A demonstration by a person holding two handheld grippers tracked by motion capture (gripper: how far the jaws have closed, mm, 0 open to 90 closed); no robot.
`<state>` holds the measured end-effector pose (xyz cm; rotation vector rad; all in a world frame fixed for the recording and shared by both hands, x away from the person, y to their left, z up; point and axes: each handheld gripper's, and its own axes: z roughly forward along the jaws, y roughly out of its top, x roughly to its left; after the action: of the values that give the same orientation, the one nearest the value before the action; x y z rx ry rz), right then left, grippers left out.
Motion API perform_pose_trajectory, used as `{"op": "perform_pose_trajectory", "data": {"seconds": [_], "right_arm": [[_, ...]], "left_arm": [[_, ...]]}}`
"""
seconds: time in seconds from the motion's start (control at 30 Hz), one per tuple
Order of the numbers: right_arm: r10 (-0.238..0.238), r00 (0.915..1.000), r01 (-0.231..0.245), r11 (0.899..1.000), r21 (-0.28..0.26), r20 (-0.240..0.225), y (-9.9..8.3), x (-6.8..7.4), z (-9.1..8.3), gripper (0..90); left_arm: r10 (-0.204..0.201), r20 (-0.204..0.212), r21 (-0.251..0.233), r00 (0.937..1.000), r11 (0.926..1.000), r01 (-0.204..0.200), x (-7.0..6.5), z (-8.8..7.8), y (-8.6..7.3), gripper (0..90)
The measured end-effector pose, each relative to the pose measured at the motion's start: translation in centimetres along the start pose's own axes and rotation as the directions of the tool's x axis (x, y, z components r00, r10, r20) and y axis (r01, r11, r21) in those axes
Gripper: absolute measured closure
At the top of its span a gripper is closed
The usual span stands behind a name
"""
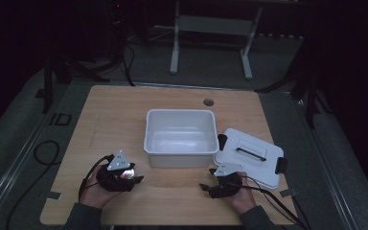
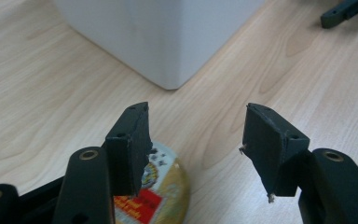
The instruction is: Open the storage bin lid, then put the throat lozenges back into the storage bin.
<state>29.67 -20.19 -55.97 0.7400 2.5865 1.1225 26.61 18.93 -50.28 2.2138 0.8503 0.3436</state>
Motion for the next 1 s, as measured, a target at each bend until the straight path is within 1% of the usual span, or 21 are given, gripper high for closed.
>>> {"op": "perform_pose_trajectory", "data": {"seconds": [0.17,0.23,0.3,0.57,0.67,0.8,0.93,1.0], "right_arm": [[0.0,1.0,0.0,1.0,0.0,0.0,0.0,0.0,0.0,29.0],[0.0,1.0,0.0,1.0,0.0,0.0,0.0,0.0,0.0,29.0],[0.0,1.0,0.0,1.0,0.0,0.0,0.0,0.0,0.0,29.0],[0.001,1.0,-0.001,1.0,0.0,0.0,0.0,0.0,0.0,29.0],[0.0,1.0,0.0,1.0,0.0,0.0,0.0,0.0,0.0,29.0],[0.0,1.0,0.0,1.0,0.0,0.0,0.0,0.0,0.0,29.0],[-0.001,1.0,0.001,1.0,-0.001,0.001,0.0,0.0,0.0,29.0],[-0.001,1.0,0.001,1.0,-0.001,0.001,0.0,0.0,0.0,29.0]], "left_arm": [[0.004,-0.025,0.021,0.9997,0.9998,-0.003,0.8,-0.7,0.0,37.4],[-0.008,-0.029,0.026,0.9995,0.9996,0.008,1.1,-1.0,-0.1,37.0],[-0.01,-0.031,0.034,0.9995,0.9993,0.011,1.3,-1.1,-0.2,36.8],[-0.014,-0.036,0.052,0.9993,0.9985,0.016,1.6,-1.3,-0.1,30.2],[-0.013,-0.043,0.065,0.999,0.9978,0.015,1.7,-1.4,-0.1,28.9],[-0.009,-0.046,0.092,0.9989,0.9956,0.014,1.9,-1.3,0.0,26.8],[-0.012,-0.058,0.121,0.9983,0.9924,0.019,2.2,-1.1,0.2,18.2],[-0.012,-0.051,0.138,0.9987,0.9903,0.018,2.4,-1.0,0.4,15.3]]}}
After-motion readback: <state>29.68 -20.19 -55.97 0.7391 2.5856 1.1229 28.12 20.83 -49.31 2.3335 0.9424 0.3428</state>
